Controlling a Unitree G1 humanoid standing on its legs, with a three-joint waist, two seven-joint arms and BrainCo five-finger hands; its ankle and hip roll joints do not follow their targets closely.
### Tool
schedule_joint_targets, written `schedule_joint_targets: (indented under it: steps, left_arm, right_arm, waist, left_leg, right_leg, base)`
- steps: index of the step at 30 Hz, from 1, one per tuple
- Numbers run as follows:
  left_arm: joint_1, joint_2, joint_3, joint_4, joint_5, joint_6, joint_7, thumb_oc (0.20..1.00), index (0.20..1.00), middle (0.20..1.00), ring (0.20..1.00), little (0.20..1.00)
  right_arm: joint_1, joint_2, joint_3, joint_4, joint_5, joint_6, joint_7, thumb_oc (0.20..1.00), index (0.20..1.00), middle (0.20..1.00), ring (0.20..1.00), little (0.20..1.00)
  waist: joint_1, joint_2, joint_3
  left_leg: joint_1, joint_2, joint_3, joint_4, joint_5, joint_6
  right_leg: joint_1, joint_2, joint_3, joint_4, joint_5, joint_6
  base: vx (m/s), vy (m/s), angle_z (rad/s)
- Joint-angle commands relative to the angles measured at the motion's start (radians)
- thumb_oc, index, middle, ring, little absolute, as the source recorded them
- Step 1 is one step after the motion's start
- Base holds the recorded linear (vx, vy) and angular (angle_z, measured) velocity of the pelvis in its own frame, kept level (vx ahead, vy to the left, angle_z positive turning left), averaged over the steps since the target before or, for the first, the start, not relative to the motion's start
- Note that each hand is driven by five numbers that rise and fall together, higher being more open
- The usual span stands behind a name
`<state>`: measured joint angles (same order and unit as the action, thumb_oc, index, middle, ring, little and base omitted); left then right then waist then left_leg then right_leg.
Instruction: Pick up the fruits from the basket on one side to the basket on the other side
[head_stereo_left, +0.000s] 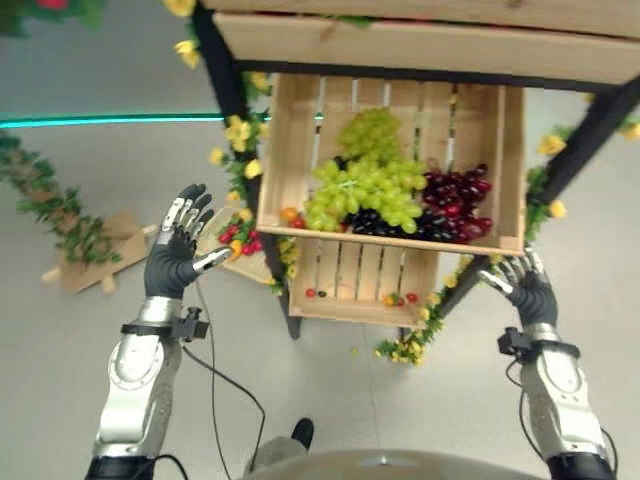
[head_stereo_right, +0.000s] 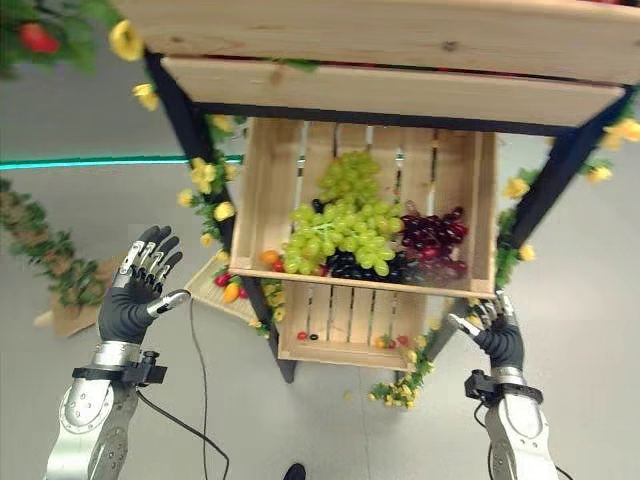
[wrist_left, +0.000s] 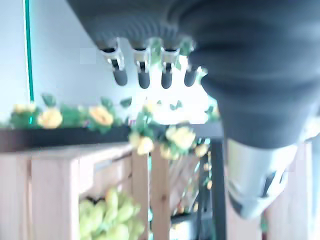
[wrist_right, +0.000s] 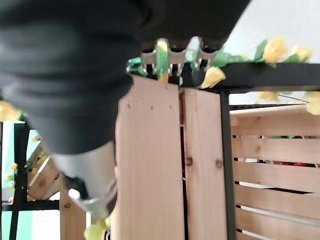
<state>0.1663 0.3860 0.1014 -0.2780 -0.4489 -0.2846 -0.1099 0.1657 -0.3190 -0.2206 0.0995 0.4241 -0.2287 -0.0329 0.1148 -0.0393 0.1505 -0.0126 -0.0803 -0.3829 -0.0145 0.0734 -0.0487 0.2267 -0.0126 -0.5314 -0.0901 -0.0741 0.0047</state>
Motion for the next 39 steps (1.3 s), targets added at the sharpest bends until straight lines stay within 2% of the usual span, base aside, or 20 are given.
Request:
schedule_joint_targets:
  steps: [1,4,8,12,14,15,16,18,19,20,21,24,26,27,28,29,32,38,39]
  left_arm:
    - [-0.005,0.044,0.015,-0.078,-0.045,-0.067,-0.025,1.0,1.0,1.0,1.0,1.0]
    - [-0.017,0.057,0.007,-0.078,-0.021,-0.07,-0.016,1.0,1.0,1.0,1.0,1.0]
    - [-0.027,0.059,-0.005,-0.054,0.007,-0.069,0.009,1.0,1.0,1.0,1.0,1.0]
    - [-0.025,0.073,-0.015,0.027,0.05,-0.048,0.045,1.0,1.0,1.0,1.0,1.0]
    - [-0.026,0.088,-0.025,0.087,0.087,-0.037,0.063,1.0,1.0,1.0,1.0,1.0]
    - [-0.019,0.084,-0.044,0.175,0.094,-0.013,0.074,1.0,1.0,1.0,1.0,1.0]
    - [-0.023,0.084,-0.046,0.182,0.095,-0.016,0.075,1.0,1.0,1.0,1.0,1.0]
    - [-0.022,0.079,-0.058,0.253,0.11,-0.007,0.078,1.0,1.0,1.0,1.0,1.0]
    - [-0.031,0.062,-0.085,0.362,0.122,0.009,0.092,1.0,1.0,1.0,1.0,1.0]
    - [-0.031,0.062,-0.085,0.364,0.122,0.009,0.092,1.0,1.0,1.0,1.0,1.0]
    - [-0.034,0.051,-0.09,0.418,0.141,0.011,0.107,1.0,1.0,1.0,1.0,1.0]
    - [-0.038,0.013,-0.086,0.496,0.126,0.025,0.135,1.0,1.0,1.0,1.0,1.0]
    - [-0.036,-0.004,-0.085,0.475,0.104,0.026,0.14,1.0,1.0,1.0,1.0,1.0]
    - [-0.036,-0.004,-0.085,0.475,0.104,0.026,0.14,1.0,1.0,1.0,1.0,1.0]
    - [-0.04,0.008,-0.088,0.448,0.132,0.019,0.139,1.0,1.0,1.0,1.0,1.0]
    - [-0.04,0.008,-0.088,0.448,0.132,0.019,0.139,1.0,1.0,1.0,1.0,1.0]
    - [-0.045,0.009,-0.079,0.417,0.127,0.012,0.145,1.0,1.0,1.0,1.0,1.0]
    - [-0.042,0.002,-0.056,0.344,0.101,-0.01,0.163,1.0,1.0,1.0,1.0,1.0]
    - [-0.042,0.002,-0.056,0.344,0.102,-0.01,0.163,1.0,1.0,1.0,1.0,1.0]
  right_arm:
    - [-0.065,-0.036,0.046,-0.067,-0.004,-0.078,0.032,1.0,1.0,1.0,1.0,1.0]
    - [-0.074,-0.045,0.043,-0.042,-0.004,-0.08,0.019,1.0,1.0,1.0,1.0,1.0]
    - [-0.091,-0.051,0.044,-0.016,-0.005,-0.081,0.002,1.0,1.0,1.0,1.0,1.0]
    - [-0.118,-0.063,0.058,-0.013,-0.015,-0.071,-0.006,1.0,1.0,1.0,1.0,1.0]
    - [-0.13,-0.068,0.065,-0.017,-0.024,-0.064,-0.011,1.0,1.0,1.0,1.0,1.0]
    - [-0.136,-0.074,0.066,-0.013,-0.031,-0.057,-0.014,1.0,1.0,1.0,1.0,1.0]
    - [-0.136,-0.074,0.066,-0.014,-0.031,-0.057,-0.015,1.0,1.0,1.0,1.0,1.0]
    - [-0.137,-0.076,0.063,-0.013,-0.046,-0.05,-0.018,1.0,1.0,1.0,1.0,1.0]
    - [-0.138,-0.071,0.06,-0.008,-0.043,-0.049,-0.023,1.0,1.0,1.0,1.0,1.0]
    - [-0.138,-0.071,0.061,-0.008,-0.043,-0.049,-0.023,1.0,1.0,1.0,1.0,1.0]
    - [-0.137,-0.066,0.061,-0.004,-0.053,-0.049,-0.029,1.0,1.0,1.0,1.0,1.0]
    - [-0.13,-0.062,0.061,0.002,-0.071,-0.042,-0.035,1.0,1.0,1.0,1.0,1.0]
    - [-0.126,-0.053,0.052,-0.002,-0.084,-0.038,-0.049,1.0,1.0,1.0,1.0,1.0]
    - [-0.125,-0.053,0.052,-0.003,-0.084,-0.038,-0.05,1.0,1.0,1.0,1.0,1.0]
    - [-0.121,-0.047,0.045,0.001,-0.09,-0.037,-0.054,1.0,1.0,1.0,1.0,1.0]
    - [-0.12,-0.046,0.045,0.001,-0.09,-0.037,-0.055,1.0,1.0,1.0,1.0,1.0]
    - [-0.104,-0.04,0.039,0.002,-0.102,-0.029,-0.056,1.0,1.0,1.0,1.0,1.0]
    - [-0.113,-0.033,0.023,0.024,-0.135,-0.023,-0.081,1.0,1.0,1.0,1.0,1.0]
    - [-0.113,-0.033,0.023,0.024,-0.135,-0.023,-0.082,1.0,1.0,1.0,1.0,1.0]
  waist:
    - [0.034,-0.002,-0.048]
    - [0.058,0.001,-0.032]
    - [0.065,0.004,-0.022]
    - [0.063,0.007,-0.012]
    - [0.053,0.009,-0.003]
    - [0.034,0.01,0.004]
    - [0.036,0.01,0.003]
    - [0.017,0.008,0.003]
    - [-0.011,0.005,0.002]
    - [-0.008,0.004,0.003]
    - [-0.022,0.007,0.006]
    - [-0.055,0.002,-0.005]
    - [-0.086,-0.004,-0.014]
    - [-0.081,-0.004,-0.014]
    - [-0.101,-0.009,-0.023]
    - [-0.097,-0.009,-0.023]
    - [-0.12,-0.015,-0.028]
    - [-0.157,-0.011,-0.023]
    - [-0.153,-0.011,-0.022]
  left_leg:
    - [-0.034,0.062,-0.029,0.02,-0.031,-0.105]
    - [-0.05,0.057,-0.07,0.021,-0.013,-0.125]
    - [-0.06,0.058,-0.088,0.021,-0.006,-0.137]
    - [-0.056,0.065,-0.072,0.02,-0.013,-0.129]
    - [-0.058,0.067,-0.052,0.026,-0.02,-0.122]
    - [-0.059,0.068,-0.026,0.031,-0.026,-0.113]
    - [-0.06,0.068,-0.023,0.032,-0.027,-0.112]
    - [-0.059,0.071,0.008,0.033,-0.035,-0.103]
    - [-0.059,0.072,0.046,0.037,-0.042,-0.088]
    - [-0.058,0.073,0.049,0.037,-0.045,-0.089]
    - [-0.068,0.067,0.067,0.046,-0.031,-0.072]
    - [-0.071,0.065,0.125,0.055,-0.048,-0.048]
    - [-0.065,0.064,0.185,0.065,-0.074,-0.024]
    - [-0.065,0.065,0.191,0.066,-0.076,-0.023]
    - [-0.054,0.07,0.228,0.062,-0.089,-0.011]
    - [-0.053,0.07,0.233,0.062,-0.09,-0.01]
    - [-0.031,0.073,0.292,0.066,-0.117,0.013]
    - [0.006,0.059,0.407,0.086,-0.175,0.061]
    - [0.007,0.059,0.412,0.086,-0.176,0.062]
  right_leg:
    - [-0.038,-0.016,-0.022,0.157,-0.19,-0.012]
    - [-0.038,-0.008,-0.066,0.172,-0.21,-0.027]
    - [-0.035,0.003,-0.082,0.158,-0.211,-0.033]
    - [-0.036,0.006,-0.069,0.15,-0.204,-0.027]
    - [-0.045,0.0,-0.051,0.151,-0.198,-0.021]
    - [-0.05,-0.006,-0.031,0.148,-0.192,-0.016]
    - [-0.05,-0.006,-0.029,0.147,-0.191,-0.016]
    - [-0.053,-0.01,0.0,0.136,-0.183,-0.01]
    - [-0.062,-0.019,0.036,0.125,-0.165,0.004]
    - [-0.062,-0.018,0.039,0.126,-0.168,0.002]
    - [-0.078,-0.031,0.05,0.12,-0.132,0.016]
    - [-0.098,-0.045,0.122,0.099,-0.098,0.037]
    - [-0.117,-0.057,0.193,0.085,-0.07,0.056]
    - [-0.118,-0.057,0.199,0.085,-0.069,0.056]
    - [-0.129,-0.061,0.244,0.08,-0.056,0.067]
    - [-0.13,-0.061,0.249,0.08,-0.055,0.067]
    - [-0.147,-0.07,0.31,0.089,-0.04,0.08]
    - [-0.207,-0.097,0.428,0.133,-0.004,0.127]
    - [-0.208,-0.096,0.433,0.134,-0.004,0.128]
  base:
    - [-0.04,-0.03,0.47]
    - [-0.05,-0.032,0.42]
    - [-0.03,-0.033,0.3]
    - [0.01,-0.004,0.08]
    - [0.02,0.028,-0.09]
    - [0.02,0.033,-0.19]
    - [0.03,0.048,-0.42]
    - [0.04,0.061,-0.42]
    - [0.04,0.066,-0.26]
    - [-0.03,0.18,-0.55]
    - [-0.05,0.142,-0.63]
    - [0.01,0.144,-0.64]
    - [0.05,0.144,-0.8]
    - [0.07,0.16,-0.8]
    - [0.05,0.079,-0.53]
    - [0.06,0.111,-0.77]
    - [0.04,0.109,-0.87]
    - [-0.02,0.155,-0.65]
    - [-0.07,0.17,-0.65]
